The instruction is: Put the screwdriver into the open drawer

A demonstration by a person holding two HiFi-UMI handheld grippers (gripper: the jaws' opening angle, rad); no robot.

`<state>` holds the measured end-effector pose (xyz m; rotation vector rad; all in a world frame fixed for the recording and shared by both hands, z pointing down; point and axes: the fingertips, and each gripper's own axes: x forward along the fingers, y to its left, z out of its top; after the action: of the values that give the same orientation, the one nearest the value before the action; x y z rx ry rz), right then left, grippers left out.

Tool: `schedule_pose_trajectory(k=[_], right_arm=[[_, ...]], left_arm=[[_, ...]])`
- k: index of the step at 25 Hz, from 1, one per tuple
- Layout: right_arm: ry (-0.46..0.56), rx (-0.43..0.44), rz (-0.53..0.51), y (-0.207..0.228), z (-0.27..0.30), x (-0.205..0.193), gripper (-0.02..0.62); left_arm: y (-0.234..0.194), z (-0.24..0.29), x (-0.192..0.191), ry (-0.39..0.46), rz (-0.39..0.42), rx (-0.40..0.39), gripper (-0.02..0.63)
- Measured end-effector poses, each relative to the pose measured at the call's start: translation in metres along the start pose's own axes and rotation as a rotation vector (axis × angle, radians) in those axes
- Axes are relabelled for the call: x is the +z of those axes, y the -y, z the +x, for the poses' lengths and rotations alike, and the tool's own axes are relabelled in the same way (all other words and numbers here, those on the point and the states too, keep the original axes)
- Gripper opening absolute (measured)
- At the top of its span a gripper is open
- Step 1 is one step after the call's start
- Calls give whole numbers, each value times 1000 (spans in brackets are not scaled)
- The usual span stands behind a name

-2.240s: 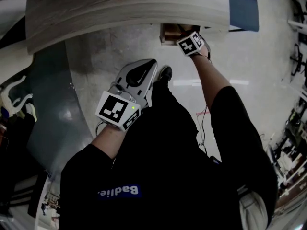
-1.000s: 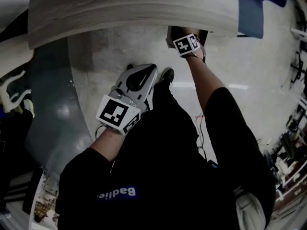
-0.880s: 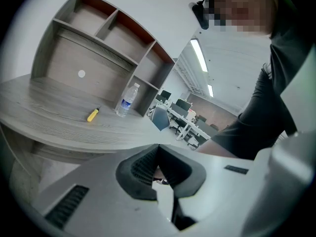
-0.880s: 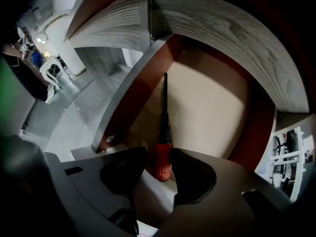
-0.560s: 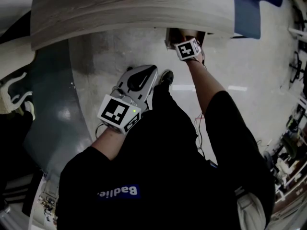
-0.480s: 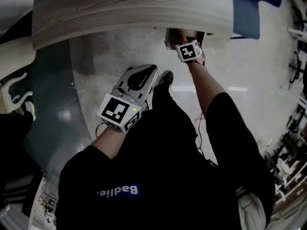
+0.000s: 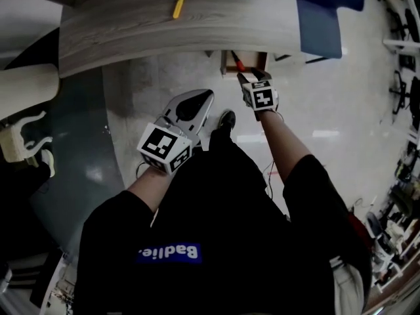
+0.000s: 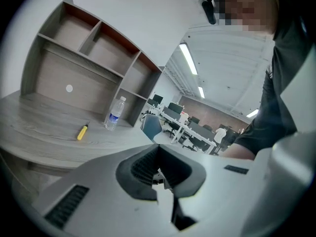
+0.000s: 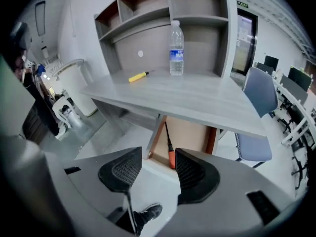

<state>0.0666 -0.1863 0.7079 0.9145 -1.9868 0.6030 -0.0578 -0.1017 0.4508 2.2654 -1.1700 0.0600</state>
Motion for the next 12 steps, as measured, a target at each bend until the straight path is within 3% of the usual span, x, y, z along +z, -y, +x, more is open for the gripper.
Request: schedule_pose_trajectory(k=[6, 12], right_arm=[[150, 54, 51, -22, -75, 27, 212], [299, 126, 122, -49, -152, 52, 144]], left_arm=[[26, -7, 17, 9, 44, -37, 2], [51, -14, 22, 5, 60, -69, 2]])
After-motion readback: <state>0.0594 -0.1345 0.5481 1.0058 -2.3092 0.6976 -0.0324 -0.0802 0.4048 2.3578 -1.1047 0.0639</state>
